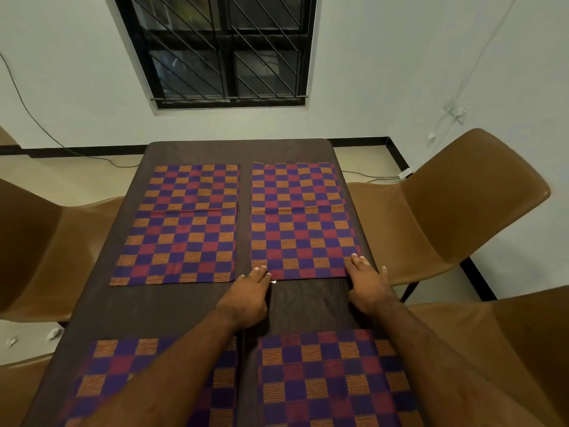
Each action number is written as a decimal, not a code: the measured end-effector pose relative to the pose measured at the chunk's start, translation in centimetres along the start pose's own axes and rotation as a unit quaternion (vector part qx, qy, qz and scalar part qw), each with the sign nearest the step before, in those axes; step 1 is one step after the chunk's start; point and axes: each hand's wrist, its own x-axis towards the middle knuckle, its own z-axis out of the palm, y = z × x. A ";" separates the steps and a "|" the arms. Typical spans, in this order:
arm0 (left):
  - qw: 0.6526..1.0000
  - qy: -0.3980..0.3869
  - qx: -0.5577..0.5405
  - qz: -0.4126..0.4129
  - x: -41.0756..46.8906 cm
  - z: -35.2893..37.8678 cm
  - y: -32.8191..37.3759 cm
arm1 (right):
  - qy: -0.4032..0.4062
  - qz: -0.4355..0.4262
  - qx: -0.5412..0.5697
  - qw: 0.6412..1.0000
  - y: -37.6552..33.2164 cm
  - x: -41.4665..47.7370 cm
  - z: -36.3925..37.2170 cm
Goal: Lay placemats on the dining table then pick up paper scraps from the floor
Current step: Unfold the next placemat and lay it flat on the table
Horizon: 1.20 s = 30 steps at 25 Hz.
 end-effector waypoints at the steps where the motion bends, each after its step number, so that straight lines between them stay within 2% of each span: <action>1: 1.000 -0.007 0.020 0.004 -0.1 0.0 -0.1 | -0.005 -0.001 -0.005 1.000 -0.1 -0.2 0.1; 5: 0.999 -0.010 0.047 0.011 -0.5 -0.4 -0.3 | 0.014 -0.007 -0.014 1.000 -0.7 -1.0 -0.3; 11: 0.990 0.115 0.067 -0.039 -2.9 -4.1 -2.2 | 0.123 -0.027 0.012 0.992 -4.3 -3.4 -2.5; 16: 0.980 0.165 0.079 -0.074 -7.0 -8.7 -3.3 | 0.180 -0.029 0.026 0.983 -7.7 -7.0 -5.5; 24: 0.967 0.231 0.084 -0.059 -15.6 -15.5 -2.2 | 0.211 -0.029 0.029 0.977 -11.9 -16.7 -10.4; 30: 0.969 0.230 0.081 -0.035 -22.3 -16.0 -4.0 | 0.218 0.004 0.044 0.975 -14.1 -24.3 -11.0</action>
